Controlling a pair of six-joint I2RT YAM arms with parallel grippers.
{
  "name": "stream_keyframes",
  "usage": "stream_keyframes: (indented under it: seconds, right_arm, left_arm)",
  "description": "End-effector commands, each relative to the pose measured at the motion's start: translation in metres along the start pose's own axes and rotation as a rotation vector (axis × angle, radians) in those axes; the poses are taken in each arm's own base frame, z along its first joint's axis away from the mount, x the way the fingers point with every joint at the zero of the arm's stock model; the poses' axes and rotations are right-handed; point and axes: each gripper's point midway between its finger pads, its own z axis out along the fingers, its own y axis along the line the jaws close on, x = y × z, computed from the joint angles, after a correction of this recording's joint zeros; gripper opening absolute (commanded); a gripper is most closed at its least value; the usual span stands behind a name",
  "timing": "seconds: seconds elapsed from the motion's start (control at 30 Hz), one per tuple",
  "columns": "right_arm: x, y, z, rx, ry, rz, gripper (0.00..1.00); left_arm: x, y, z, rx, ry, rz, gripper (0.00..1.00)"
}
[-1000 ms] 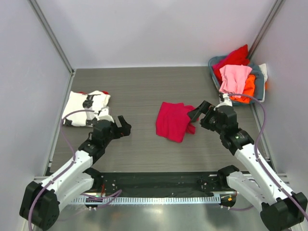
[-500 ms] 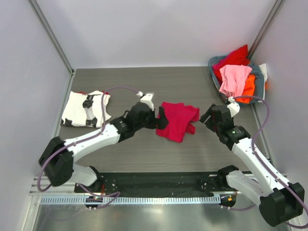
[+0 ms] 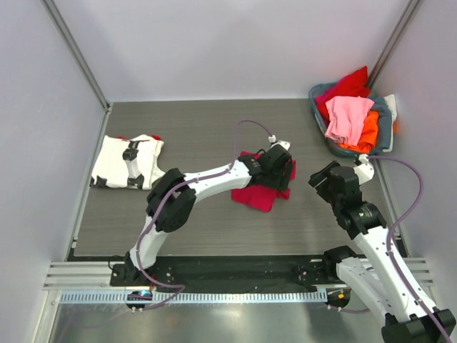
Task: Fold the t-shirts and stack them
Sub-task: Move the tshirt to the center of the board, then flatten the tshirt out
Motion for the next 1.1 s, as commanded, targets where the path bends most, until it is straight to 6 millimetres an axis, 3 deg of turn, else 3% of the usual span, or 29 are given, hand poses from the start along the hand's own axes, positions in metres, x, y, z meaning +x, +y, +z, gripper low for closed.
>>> stream_keyframes:
  seconds: [0.0, 0.07, 0.1, 0.17, 0.2, 0.23, 0.4, 0.43, 0.57, 0.63, 0.67, 0.7, 0.77, 0.9, 1.07]
  right_arm:
    - [-0.004, -0.003, -0.004, 0.01, -0.017, 0.021, 0.66]
    - [-0.002, -0.006, -0.004, 0.021, -0.006, 0.012, 0.67]
    - [-0.001, -0.006, -0.004, 0.021, -0.004, 0.012, 0.67]
    - [0.001, -0.009, -0.004, 0.025, -0.002, 0.009, 0.67]
    - [0.001, -0.011, -0.003, 0.03, -0.005, 0.01, 0.67]
    - [0.004, -0.013, -0.002, 0.036, -0.001, 0.007, 0.67]
    - [0.025, -0.009, 0.009, -0.003, 0.084, -0.073, 0.67]
    - [0.036, 0.005, 0.01, -0.086, 0.138, -0.085, 0.67]
    - [0.062, 0.027, 0.017, -0.22, 0.248, -0.114, 0.66]
    - [0.075, 0.034, 0.022, -0.26, 0.299, -0.114, 0.66]
    - [0.08, 0.036, 0.023, -0.272, 0.324, -0.11, 0.65]
    - [0.081, 0.039, 0.026, -0.28, 0.325, -0.106, 0.65]
    - [0.087, 0.037, 0.032, -0.266, 0.344, -0.108, 0.65]
    - [0.083, 0.038, 0.044, -0.241, 0.324, -0.12, 0.65]
    - [0.086, 0.032, 0.061, -0.178, 0.33, -0.146, 0.64]
  left_arm:
    - [0.003, 0.006, 0.001, -0.091, 0.07, 0.032, 0.67]
    - [0.011, 0.011, 0.007, -0.116, 0.106, 0.035, 0.56]
    - [0.015, 0.013, 0.011, -0.121, 0.119, 0.033, 0.41]
    - [0.015, 0.016, 0.008, -0.13, 0.114, 0.019, 0.21]
    - [0.003, 0.015, -0.003, -0.116, 0.084, -0.006, 0.06]
    - [0.008, 0.018, -0.008, -0.114, 0.092, -0.016, 0.01]
    - [-0.029, 0.004, -0.06, 0.036, 0.0, -0.086, 0.0]
    - [-0.042, -0.001, -0.08, 0.077, -0.035, -0.11, 0.0]
    - [-0.044, -0.004, -0.108, 0.276, -0.01, -0.248, 0.01]
    - [-0.047, 0.008, -0.113, 0.333, -0.009, -0.316, 0.01]
    - [-0.058, 0.006, -0.124, 0.383, -0.046, -0.358, 0.02]
    - [-0.046, 0.02, -0.119, 0.387, -0.012, -0.393, 0.02]
    - [-0.05, 0.028, -0.128, 0.403, -0.039, -0.418, 0.02]
    - [-0.04, 0.067, -0.128, 0.35, -0.038, -0.464, 0.02]
    - [-0.025, 0.091, -0.131, 0.313, -0.021, -0.482, 0.04]
